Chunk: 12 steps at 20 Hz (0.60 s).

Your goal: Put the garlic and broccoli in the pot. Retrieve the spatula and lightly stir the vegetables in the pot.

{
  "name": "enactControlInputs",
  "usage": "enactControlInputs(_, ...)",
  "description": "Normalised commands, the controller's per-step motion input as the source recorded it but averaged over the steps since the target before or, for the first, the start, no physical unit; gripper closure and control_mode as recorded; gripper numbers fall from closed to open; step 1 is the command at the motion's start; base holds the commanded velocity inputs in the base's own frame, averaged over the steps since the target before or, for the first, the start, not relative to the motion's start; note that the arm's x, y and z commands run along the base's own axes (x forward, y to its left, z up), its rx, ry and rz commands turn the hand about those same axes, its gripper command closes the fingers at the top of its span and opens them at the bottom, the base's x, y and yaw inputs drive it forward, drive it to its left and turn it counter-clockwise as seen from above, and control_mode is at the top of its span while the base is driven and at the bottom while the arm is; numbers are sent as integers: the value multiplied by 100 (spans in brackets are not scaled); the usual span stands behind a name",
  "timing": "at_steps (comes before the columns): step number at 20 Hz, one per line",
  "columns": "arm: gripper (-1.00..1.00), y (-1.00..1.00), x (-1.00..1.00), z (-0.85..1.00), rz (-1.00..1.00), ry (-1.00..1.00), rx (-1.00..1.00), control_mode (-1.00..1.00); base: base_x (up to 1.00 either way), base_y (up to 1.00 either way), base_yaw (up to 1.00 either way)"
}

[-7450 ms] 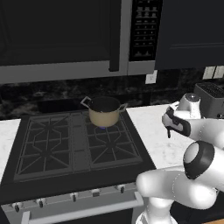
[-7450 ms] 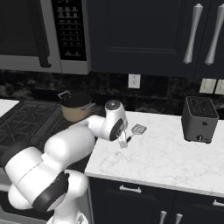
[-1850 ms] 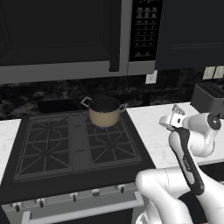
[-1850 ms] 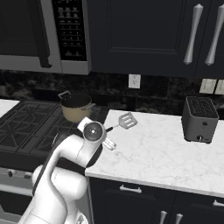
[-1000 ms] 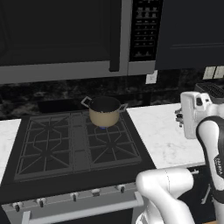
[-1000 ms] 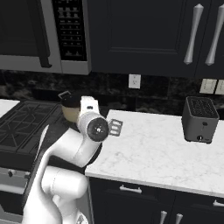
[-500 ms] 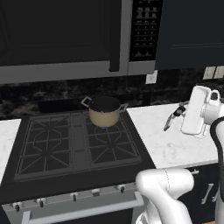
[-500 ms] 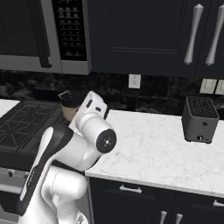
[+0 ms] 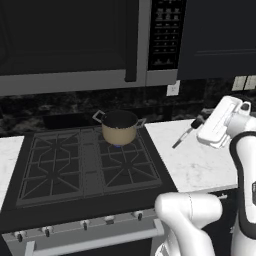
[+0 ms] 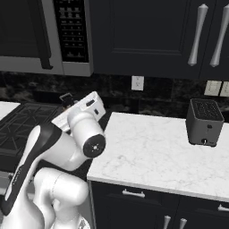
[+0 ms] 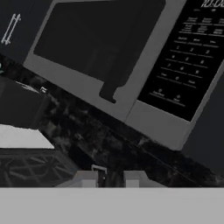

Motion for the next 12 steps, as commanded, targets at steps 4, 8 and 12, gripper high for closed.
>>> enactControlInputs(4,100,92,-14,-31,-21,-1,29,-100,0,0,0)
enactControlInputs(8,100,100,-22,-52,-20,-11,21,-100,0,0,0)
enactControlInputs(12,100,100,-31,-55,-22,-25,17,-100,0,0,0)
